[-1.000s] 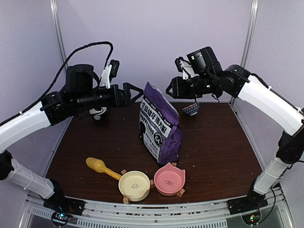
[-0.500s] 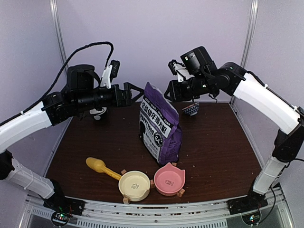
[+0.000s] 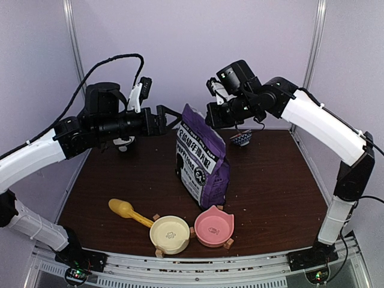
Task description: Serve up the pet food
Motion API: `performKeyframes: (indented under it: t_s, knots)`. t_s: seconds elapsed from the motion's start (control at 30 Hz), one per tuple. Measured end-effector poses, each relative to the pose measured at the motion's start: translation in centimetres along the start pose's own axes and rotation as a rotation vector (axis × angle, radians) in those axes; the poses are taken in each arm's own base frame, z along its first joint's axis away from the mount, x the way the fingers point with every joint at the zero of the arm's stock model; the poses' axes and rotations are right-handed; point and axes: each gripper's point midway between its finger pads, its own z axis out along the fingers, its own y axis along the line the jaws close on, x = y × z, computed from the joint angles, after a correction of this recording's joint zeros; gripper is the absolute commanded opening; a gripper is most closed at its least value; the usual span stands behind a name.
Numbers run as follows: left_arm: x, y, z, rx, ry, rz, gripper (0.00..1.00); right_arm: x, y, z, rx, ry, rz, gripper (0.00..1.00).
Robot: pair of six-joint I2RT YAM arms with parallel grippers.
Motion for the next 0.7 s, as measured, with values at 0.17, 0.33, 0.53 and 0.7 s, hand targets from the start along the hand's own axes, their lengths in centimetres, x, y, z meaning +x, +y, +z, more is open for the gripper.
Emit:
performKeyframes:
  t_s: [0.17, 0.33, 0.53, 0.7]
  knots:
    - [0.25, 0.15, 0.07, -0.004, 0.005, 0.0, 0.98, -0.37, -0.28, 0.07, 0.023, -0.008, 0.004, 0.13]
    - [0.29, 0.21, 0.08, -0.006, 0.005, 0.0, 0.98, -0.37, -0.46, 0.14, 0.034, -0.009, 0.01, 0.13]
    - [0.26, 0.25, 0.07, -0.009, 0.004, 0.0, 0.98, -0.51, -0.45, 0.19, 0.036, -0.01, 0.018, 0.13]
    - [0.25, 0.28, 0.07, -0.01, 0.003, 0.0, 0.98, -0.58, -0.65, 0.22, 0.04, -0.01, 0.021, 0.14]
